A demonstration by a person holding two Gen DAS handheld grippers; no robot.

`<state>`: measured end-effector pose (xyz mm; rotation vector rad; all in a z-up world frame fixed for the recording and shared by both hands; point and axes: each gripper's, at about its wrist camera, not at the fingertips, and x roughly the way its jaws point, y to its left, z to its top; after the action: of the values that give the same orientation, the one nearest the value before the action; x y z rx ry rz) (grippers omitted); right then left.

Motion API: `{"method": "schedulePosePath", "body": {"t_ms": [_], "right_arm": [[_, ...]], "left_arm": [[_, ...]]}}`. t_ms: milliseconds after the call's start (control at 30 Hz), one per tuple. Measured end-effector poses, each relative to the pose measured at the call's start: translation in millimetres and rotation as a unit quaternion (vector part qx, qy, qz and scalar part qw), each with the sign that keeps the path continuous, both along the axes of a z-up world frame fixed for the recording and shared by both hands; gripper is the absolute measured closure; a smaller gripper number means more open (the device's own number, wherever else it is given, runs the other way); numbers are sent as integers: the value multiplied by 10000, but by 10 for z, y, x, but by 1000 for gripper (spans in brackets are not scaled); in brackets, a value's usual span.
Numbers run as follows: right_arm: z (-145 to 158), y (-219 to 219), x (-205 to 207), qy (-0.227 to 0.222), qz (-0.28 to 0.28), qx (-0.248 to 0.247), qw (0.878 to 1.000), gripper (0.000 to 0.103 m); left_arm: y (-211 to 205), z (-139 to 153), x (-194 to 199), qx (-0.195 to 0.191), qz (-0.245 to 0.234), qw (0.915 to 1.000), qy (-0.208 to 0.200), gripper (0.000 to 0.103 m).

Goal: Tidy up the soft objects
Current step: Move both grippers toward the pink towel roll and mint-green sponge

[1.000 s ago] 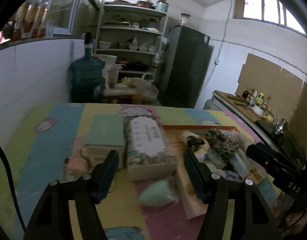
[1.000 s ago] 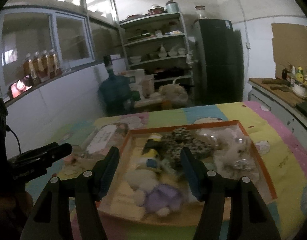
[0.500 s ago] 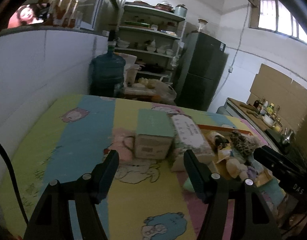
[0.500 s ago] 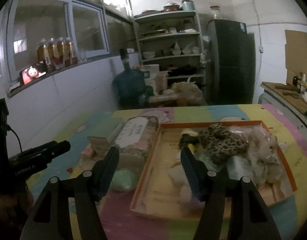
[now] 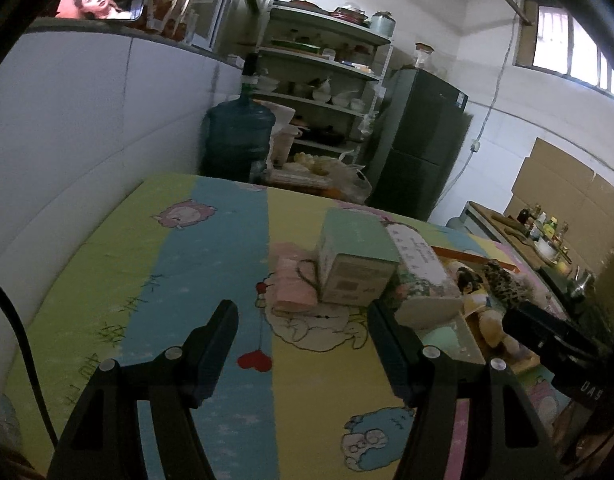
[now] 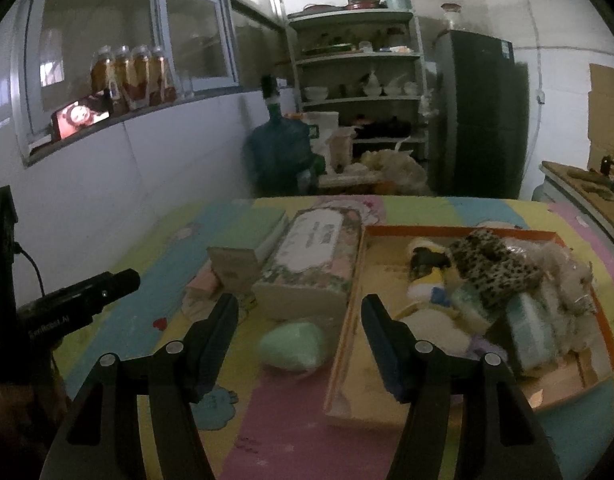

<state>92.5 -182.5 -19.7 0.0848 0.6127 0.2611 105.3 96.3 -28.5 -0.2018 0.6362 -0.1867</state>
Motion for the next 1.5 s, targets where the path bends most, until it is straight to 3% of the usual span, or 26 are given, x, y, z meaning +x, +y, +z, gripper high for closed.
{"method": "schedulePosePath", "body": {"t_ms": [100, 200, 1033, 1500], "right_arm": [[-25, 73, 15, 39, 23, -14, 10000, 37], [-64, 135, 30, 85, 39, -30, 10000, 27], [-521, 355, 356, 795, 31, -331, 9963, 27], [-669, 584, 451, 717, 105, -1200, 9901, 27]], "left_arm": [[58, -17, -6, -5, 9, 10000, -9, 36], [103, -38, -2, -20, -3, 10000, 8, 36], [285, -218, 57, -209, -56, 9996, 161, 36], [288, -299, 102, -284, -70, 9993, 218, 36]]}}
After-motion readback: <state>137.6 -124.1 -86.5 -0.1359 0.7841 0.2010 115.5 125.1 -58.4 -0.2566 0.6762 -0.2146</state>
